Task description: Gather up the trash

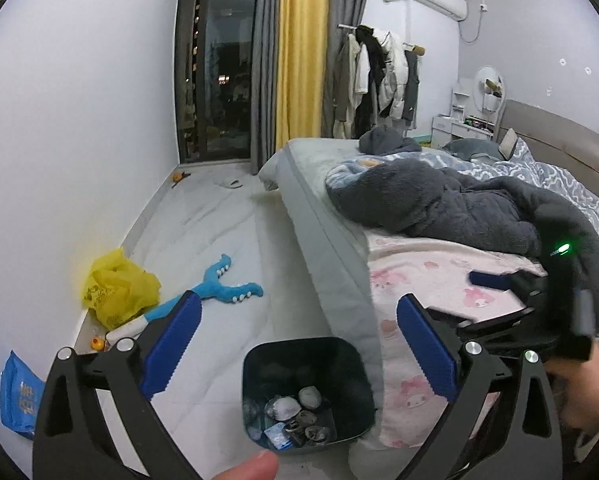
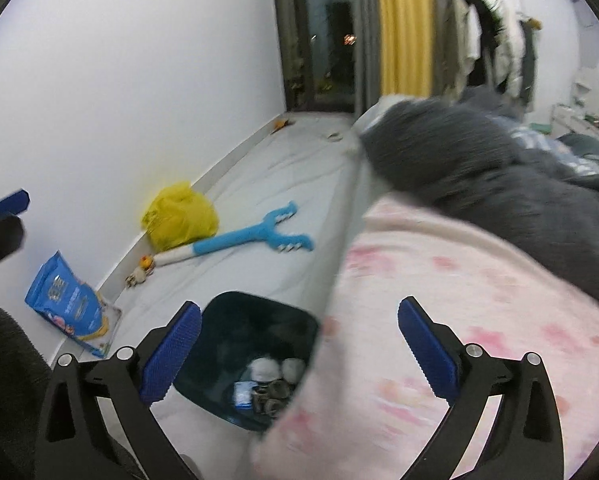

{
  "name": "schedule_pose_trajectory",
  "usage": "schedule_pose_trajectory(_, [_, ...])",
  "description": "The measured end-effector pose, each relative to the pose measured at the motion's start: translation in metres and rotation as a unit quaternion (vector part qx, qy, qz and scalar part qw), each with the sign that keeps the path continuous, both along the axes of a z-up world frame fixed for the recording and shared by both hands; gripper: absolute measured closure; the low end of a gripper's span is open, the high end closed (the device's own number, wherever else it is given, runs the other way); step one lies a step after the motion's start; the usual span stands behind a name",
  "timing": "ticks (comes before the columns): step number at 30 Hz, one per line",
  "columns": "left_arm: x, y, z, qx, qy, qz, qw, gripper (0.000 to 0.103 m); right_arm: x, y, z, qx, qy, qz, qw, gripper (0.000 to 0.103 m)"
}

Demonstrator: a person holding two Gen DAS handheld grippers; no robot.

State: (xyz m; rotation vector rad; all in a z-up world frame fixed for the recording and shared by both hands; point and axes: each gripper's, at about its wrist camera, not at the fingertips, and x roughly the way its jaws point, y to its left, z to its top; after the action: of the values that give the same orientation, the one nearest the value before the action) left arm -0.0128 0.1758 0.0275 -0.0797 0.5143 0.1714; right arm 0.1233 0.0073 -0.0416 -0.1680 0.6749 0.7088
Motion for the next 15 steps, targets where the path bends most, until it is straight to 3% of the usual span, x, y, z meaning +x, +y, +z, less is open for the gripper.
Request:
schedule_pose_trajectory(4, [-0.001,-0.019,-0.005,-0.013,-0.009,-0.003,0.9999,0.003,-0.010,-0.054,0.023,0.003,-0.034,-0.029,0.999,0.003])
schedule_pose_trajectory(7, [0.001,-0.037,-0.010,-0.002,-0.008,-0.006,1.0000,0.003,-0.021,-0.092,0.033,-0.005,-0.058,-0.059,0.997,0.003])
schedule_pose_trajectory(15, [-0.004,-0.070,-0.011,0.005,-0.023,-0.021,0.9995,0.003,-0.048,-0.194,0.038,0.005,-0.065,-0.128,0.990,0.003])
